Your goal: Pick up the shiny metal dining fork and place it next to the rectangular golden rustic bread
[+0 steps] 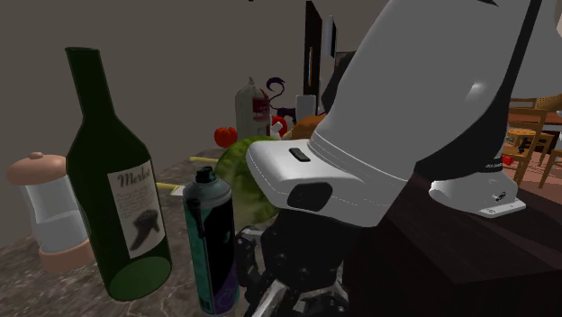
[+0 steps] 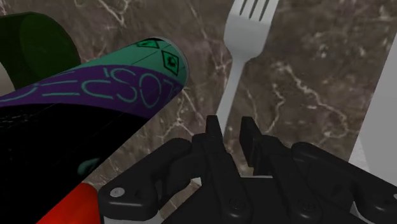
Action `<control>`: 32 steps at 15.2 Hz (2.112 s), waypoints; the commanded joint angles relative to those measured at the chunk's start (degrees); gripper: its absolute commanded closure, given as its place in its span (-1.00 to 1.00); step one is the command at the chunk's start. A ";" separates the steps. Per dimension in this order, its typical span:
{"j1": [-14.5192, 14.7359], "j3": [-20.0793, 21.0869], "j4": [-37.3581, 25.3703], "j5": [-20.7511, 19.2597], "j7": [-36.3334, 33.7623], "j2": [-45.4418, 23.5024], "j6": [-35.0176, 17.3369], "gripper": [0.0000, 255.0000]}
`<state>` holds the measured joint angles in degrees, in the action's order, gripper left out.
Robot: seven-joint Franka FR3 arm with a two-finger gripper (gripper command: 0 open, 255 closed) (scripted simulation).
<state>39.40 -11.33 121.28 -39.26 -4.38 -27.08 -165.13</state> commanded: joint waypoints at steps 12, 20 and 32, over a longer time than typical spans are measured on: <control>-14.46 12.44 5.42 13.28 19.25 5.31 -0.26 -1.00; -31.18 26.48 6.99 26.79 39.07 3.08 -0.82 -1.00; -30.12 25.32 5.95 25.88 38.35 0.92 -1.97 1.00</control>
<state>9.27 13.98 127.22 -13.37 33.97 -26.15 -167.10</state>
